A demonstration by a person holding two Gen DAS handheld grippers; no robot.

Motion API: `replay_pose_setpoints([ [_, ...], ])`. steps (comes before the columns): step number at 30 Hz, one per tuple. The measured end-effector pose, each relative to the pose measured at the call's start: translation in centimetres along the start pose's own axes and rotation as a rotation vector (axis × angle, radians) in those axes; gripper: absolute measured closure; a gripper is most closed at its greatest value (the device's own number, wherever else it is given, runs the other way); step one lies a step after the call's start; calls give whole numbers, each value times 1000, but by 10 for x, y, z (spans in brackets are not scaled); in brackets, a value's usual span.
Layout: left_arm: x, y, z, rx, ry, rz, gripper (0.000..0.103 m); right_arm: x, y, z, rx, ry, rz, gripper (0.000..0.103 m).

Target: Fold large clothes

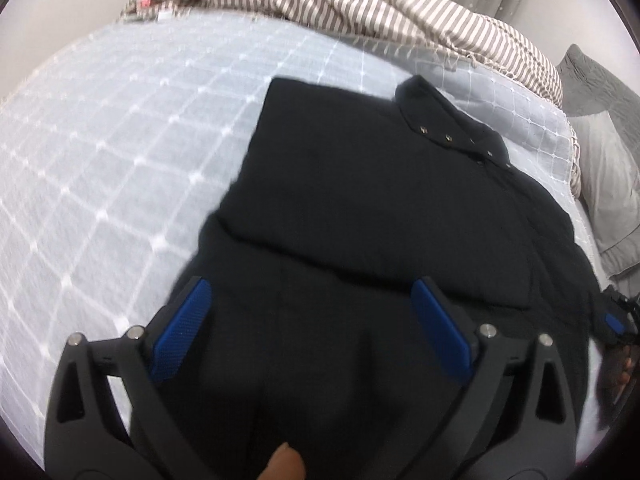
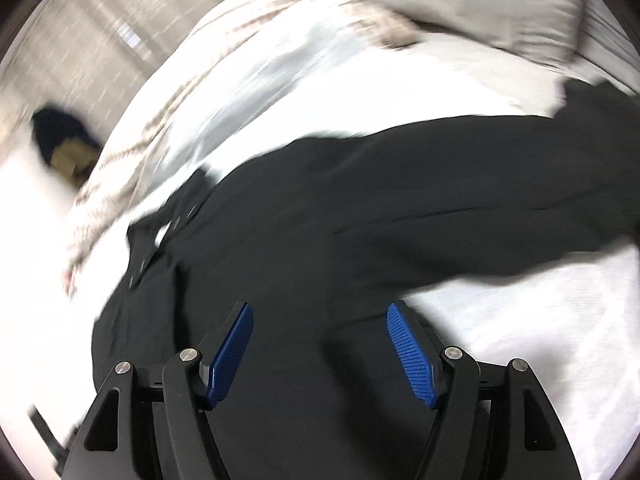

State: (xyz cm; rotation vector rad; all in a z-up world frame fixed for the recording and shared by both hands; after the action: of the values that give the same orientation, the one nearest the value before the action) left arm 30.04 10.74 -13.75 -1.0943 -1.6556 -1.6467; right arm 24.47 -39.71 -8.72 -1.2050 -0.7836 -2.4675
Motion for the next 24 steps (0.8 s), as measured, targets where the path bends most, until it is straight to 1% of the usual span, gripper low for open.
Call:
replay_pose_setpoints([
  [3, 3, -7, -2, 5, -20, 24, 3, 31, 38, -47, -81, -34, -57, 31],
  [4, 3, -8, -3, 1, -24, 30, 3, 40, 49, -62, -96, -58, -82, 31],
  [5, 3, -9, -4, 1, -25, 32, 3, 52, 65, -83, -121, -101, -118, 31],
  [9, 4, -8, -5, 1, -20, 27, 3, 84, 101, -141, -216, -181, -203, 31],
  [12, 2, -10, -5, 1, -16, 27, 3, 101, 120, -181, -292, -215, -240, 31],
  [16, 0, -11, -5, -1, -7, 30, 3, 106, 134, -216, -330, -290, -277, 31],
  [19, 0, -10, -4, 4, 5, 17, 3, 99, 140, -228, -333, -267, -274, 32],
  [20, 0, -10, -3, 8, 11, 12, 3, 96, 142, -227, -324, -259, -283, 39],
  [21, 1, -10, -2, 10, 20, 6, 3, 93, 145, -226, -316, -260, -301, 52],
  [22, 1, -9, 0, 12, 26, 2, 3, 88, 145, -225, -317, -262, -307, 61],
  [23, 1, -9, 1, 15, 33, 3, 3, 81, 147, -223, -320, -250, -305, 83],
  [24, 1, -10, 4, 18, 39, 5, 3, 77, 147, -221, -327, -227, -297, 93],
])
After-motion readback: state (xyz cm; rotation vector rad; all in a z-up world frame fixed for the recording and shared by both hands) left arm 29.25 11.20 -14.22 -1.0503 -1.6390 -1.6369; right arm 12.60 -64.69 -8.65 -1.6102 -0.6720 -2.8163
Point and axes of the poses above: each gripper's, at about its wrist camera, not at the fingertips, and x roughly against the way its jaws point, z to its left, y to its top, the point moved 7 cm from there along -x, roughly the way its jaws point, and after that the axes turned 14 degrees about -x, right-handed, at the moved point
